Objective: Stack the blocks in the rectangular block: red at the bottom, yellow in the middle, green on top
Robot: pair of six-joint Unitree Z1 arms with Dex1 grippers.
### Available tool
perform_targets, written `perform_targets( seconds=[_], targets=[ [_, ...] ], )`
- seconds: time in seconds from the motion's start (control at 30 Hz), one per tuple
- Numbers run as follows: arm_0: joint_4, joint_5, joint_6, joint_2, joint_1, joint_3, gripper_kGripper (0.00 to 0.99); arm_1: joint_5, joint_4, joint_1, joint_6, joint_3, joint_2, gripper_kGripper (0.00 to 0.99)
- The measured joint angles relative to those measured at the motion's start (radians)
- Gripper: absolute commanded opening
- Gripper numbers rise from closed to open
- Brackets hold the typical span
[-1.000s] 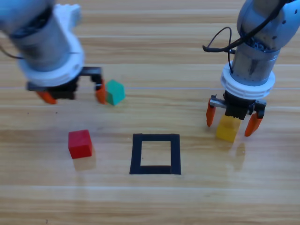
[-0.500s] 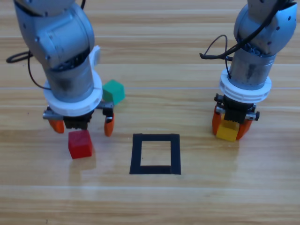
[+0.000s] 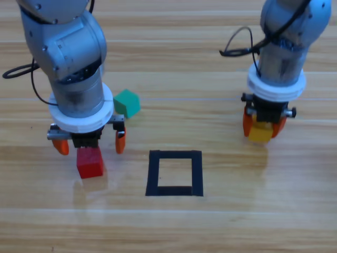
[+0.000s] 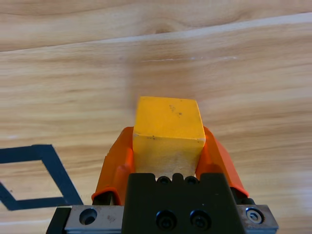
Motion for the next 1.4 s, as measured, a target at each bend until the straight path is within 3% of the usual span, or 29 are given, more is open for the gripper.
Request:
perform_targets(
  seconds=[0.5, 0.6, 0.77, 0.97, 1.07, 1.13, 1.23, 1.4],
  targets=[
    [-0.021, -0.065, -0.043, 0.027, 0.057, 0.012, 0.968, -0.016, 0.084, 0.016, -0.041, -0.004, -0.070, 0.420],
    [-0.022, -0.068, -0.046, 0.029, 0.060, 0.013, 0.893, 0.025, 0.085, 0.033, -0.041, -0.004, -0.115, 0.420],
    [-0.057, -0.073, -0.046, 0.029, 0.063, 0.042, 0.845, 0.050, 0.085, 0.077, -0.043, -0.003, -0.138, 0.422],
    [-0.109, -0.093, -0.045, 0.029, 0.069, 0.091, 0.729, 0.056, 0.085, 0.090, -0.043, -0.003, -0.149, 0.422],
    [-0.111, -0.098, -0.042, 0.029, 0.070, 0.091, 0.594, 0.056, 0.085, 0.093, -0.043, -0.003, -0.149, 0.422],
    [-0.113, -0.098, -0.041, 0.029, 0.070, 0.091, 0.393, 0.056, 0.085, 0.096, -0.043, -0.003, -0.149, 0.422],
    [-0.114, -0.098, -0.026, 0.028, 0.072, 0.091, 0.209, 0.056, 0.085, 0.100, -0.043, -0.003, -0.149, 0.422],
    [-0.114, -0.098, 0.023, 0.020, 0.089, 0.104, 0.100, 0.056, 0.085, 0.100, -0.043, -0.003, -0.149, 0.422]
  ],
)
